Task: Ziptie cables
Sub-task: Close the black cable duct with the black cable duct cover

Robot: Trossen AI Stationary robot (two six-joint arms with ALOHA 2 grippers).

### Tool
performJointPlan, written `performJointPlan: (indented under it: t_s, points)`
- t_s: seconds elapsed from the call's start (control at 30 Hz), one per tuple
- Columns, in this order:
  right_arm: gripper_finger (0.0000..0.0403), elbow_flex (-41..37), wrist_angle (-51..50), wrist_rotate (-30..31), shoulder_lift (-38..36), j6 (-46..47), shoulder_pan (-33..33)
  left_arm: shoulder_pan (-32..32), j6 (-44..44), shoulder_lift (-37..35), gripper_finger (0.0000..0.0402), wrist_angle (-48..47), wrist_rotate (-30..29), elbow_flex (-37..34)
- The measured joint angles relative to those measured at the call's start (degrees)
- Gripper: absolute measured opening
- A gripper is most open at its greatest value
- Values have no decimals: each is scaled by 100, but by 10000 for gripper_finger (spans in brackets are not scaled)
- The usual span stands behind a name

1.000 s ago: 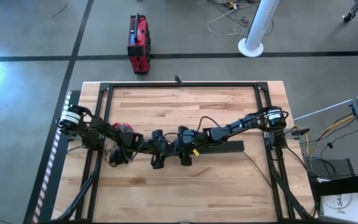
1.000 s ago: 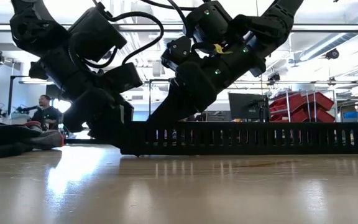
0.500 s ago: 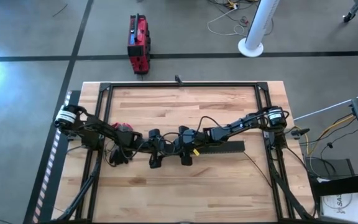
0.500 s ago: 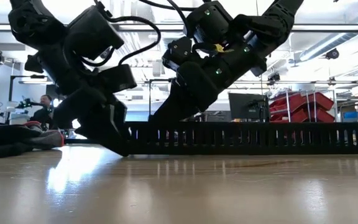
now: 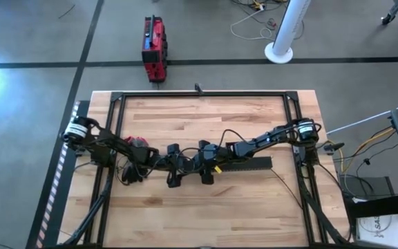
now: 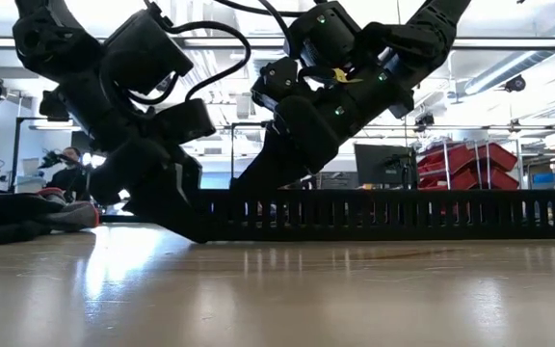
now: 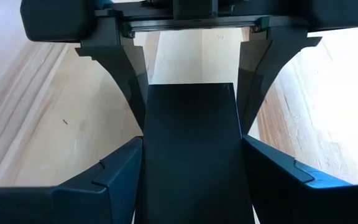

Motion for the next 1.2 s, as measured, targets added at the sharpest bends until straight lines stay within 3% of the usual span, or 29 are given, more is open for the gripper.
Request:
performJointPlan:
  t_s: [0.33, 0.6, 0.83, 1.0, 1.2]
  points:
    - [220, 2, 135, 2, 1, -66, -20, -2, 43, 253, 303, -76, -104, 8]
    - [220, 2, 126, 14, 7, -71, -22, -4, 76, 355, 210, -105, -69, 4]
    - [221, 2, 146, -8, 10, -71, -54, 2, -23, 402, 209, -132, -10, 4]
    - [220, 2, 169, -7, 11, -71, -59, 4, -57, 402, 230, -132, -6, 1]
    - [221, 2, 199, -4, 14, -62, -59, 4, -86, 402, 215, -130, 3, -3]
